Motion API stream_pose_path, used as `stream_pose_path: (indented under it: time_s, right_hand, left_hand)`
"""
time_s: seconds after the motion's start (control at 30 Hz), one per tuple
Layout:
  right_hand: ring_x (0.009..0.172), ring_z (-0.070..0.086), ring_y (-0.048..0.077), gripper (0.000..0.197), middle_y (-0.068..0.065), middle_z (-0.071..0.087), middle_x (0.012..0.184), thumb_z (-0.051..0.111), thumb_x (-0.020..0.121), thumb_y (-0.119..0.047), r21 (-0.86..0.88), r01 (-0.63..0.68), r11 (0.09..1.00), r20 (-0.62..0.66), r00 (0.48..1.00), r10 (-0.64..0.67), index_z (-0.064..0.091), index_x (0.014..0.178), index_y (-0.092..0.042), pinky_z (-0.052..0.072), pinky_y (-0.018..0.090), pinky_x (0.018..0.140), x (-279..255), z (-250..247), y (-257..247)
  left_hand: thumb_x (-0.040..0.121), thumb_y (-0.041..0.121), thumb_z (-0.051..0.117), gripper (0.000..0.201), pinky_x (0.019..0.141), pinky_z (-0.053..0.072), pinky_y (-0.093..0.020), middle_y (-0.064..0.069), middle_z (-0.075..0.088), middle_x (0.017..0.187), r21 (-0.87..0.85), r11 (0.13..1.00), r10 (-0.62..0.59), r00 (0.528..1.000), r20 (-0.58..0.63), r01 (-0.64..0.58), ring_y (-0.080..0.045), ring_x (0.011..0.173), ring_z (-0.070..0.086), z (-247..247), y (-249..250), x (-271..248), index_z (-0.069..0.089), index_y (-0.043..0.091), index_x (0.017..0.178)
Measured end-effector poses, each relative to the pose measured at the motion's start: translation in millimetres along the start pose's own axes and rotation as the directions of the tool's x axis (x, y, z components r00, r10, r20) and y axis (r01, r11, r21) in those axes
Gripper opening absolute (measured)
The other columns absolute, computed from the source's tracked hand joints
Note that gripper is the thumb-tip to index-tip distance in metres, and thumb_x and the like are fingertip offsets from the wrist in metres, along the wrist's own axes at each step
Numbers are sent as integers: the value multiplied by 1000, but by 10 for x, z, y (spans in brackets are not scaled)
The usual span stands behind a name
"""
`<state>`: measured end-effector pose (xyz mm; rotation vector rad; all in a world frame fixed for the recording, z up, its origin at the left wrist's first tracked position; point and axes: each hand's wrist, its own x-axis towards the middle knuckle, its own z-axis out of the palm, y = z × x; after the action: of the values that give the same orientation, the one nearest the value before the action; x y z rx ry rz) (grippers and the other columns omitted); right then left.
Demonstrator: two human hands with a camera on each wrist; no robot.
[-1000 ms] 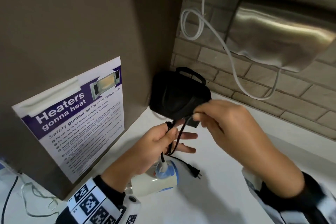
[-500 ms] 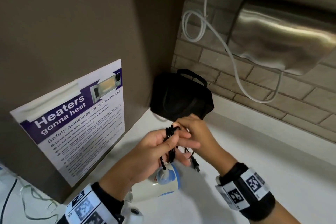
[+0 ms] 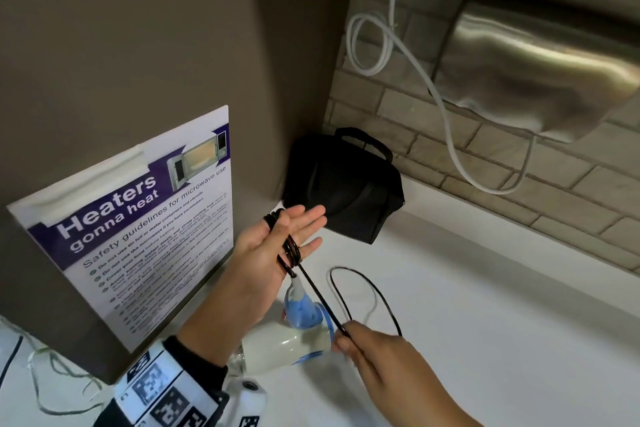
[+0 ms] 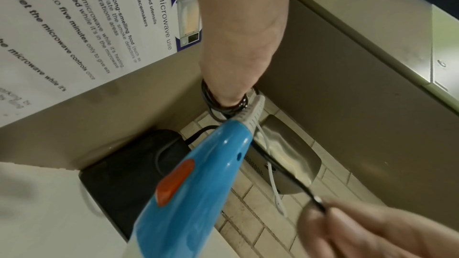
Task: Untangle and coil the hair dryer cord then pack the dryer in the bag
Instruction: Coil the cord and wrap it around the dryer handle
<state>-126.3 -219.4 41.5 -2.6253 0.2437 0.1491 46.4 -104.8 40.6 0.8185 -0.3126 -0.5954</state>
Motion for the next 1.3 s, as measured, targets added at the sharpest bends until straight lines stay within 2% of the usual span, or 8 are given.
stream_pose_path:
  time_s: [0.13,0.2,0.5,0.7,1.07,1.17,1.23,1.3]
  right_hand:
    - [80,46,6,16,-15,55,99,33,95,-45,-185,4,983,-66,998,-16,38,111,-43,35,13,71,-197,-136,-216]
    - [64,39,3,12,-21,60,80,42,83,-43,-310,-37,950,-138,990,-6,45,94,-41,34,8,55,-226,-257,-283]
    - [66,61,17,11,-11,62,77,42,90,-32,-253,214,944,-410,860,-304,52,90,-35,50,35,53,102,-921,-316]
    - [67,57,11,18,-10,61,75,44,89,-36,-253,241,937,-483,807,-339,60,83,-32,45,29,53,636,-997,-268]
    - [63,53,3,22,-14,56,64,46,90,-40,149,166,975,-281,952,-119,53,71,-30,53,45,66,1035,-425,81]
    - [84,58,-5,14,-2,65,86,55,85,-21,451,115,885,-85,993,-86,62,96,-16,50,20,86,855,-210,143]
    - [102,53,-14,27,-4,66,111,51,90,-7,333,85,939,-84,995,-61,66,105,-23,37,3,90,782,-76,174]
    - [107,57,6,27,1,65,115,42,95,-12,74,52,996,-74,996,-47,65,107,-15,39,11,80,718,5,131]
  left_hand:
    - [103,12,29,30,102,46,-46,-19,65,123,62,998,-8,999,-33,10,-29,117,61,11,-39,22,52,-1,117]
    - [103,14,30,31,106,42,-47,-17,65,124,116,993,-9,999,-37,13,-27,117,61,19,-82,16,51,-2,119]
    - [102,18,35,29,106,43,-43,-13,71,112,345,937,-149,959,242,58,-26,111,65,209,-171,-181,55,-1,113]
    - [96,19,36,32,99,46,-40,-24,66,118,272,938,-308,876,372,215,-41,109,63,184,-54,-265,52,-4,113]
    - [97,20,38,26,92,50,-35,-19,70,113,245,942,-312,869,385,230,-39,96,69,169,-18,-312,51,2,109]
    - [96,19,41,25,91,51,-36,-23,69,112,187,958,-272,898,345,218,-42,99,68,183,-7,-297,53,0,108]
    - [97,18,40,25,89,53,-34,-22,70,111,161,969,-228,926,300,187,-41,100,68,212,-15,-292,51,-1,108]
    - [100,15,38,22,88,54,-34,-21,71,110,123,981,-179,954,242,153,-39,100,68,232,-24,-281,51,-2,105]
